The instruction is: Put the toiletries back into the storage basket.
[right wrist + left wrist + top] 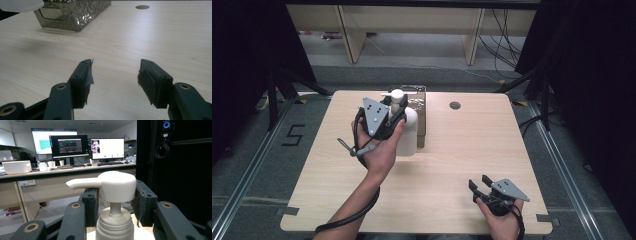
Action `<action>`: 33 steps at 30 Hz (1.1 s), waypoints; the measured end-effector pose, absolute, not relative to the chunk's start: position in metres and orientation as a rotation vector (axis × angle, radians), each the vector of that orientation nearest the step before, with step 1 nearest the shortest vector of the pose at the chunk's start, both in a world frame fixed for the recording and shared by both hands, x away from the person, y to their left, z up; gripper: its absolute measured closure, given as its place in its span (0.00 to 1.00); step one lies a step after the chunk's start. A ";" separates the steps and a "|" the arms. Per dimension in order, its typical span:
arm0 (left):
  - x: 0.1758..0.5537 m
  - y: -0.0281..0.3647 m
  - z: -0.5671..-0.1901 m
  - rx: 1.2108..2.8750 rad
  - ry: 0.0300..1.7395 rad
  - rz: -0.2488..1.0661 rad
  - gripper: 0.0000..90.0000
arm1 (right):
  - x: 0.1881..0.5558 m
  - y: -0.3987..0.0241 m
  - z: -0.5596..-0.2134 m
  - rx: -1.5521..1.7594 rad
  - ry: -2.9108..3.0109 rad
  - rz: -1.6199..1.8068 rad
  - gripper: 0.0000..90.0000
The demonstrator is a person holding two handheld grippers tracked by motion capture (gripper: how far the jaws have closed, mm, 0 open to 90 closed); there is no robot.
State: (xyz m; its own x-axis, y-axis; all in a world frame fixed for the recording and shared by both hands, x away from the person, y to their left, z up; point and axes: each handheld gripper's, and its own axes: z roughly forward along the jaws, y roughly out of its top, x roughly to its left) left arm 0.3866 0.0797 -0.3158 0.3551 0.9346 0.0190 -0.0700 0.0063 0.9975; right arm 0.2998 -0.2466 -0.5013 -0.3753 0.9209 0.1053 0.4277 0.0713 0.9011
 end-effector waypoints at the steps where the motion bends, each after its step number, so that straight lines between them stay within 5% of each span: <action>1: 0.387 0.080 -0.315 1.314 0.886 0.976 0.66 | 0.300 -0.247 -0.502 1.328 1.845 1.271 0.50; 33: 0.410 0.083 -0.297 1.289 0.906 1.009 0.66 | 0.300 -0.247 -0.501 1.339 1.863 1.251 0.50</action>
State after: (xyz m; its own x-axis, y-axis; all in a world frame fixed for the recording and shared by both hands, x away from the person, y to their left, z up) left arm 0.4097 0.0829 -0.2966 0.3196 0.9474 0.0187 -0.0829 0.0083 0.9965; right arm 0.3001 -0.2470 -0.5014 -0.3741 0.9223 0.0972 0.4390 0.0838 0.8946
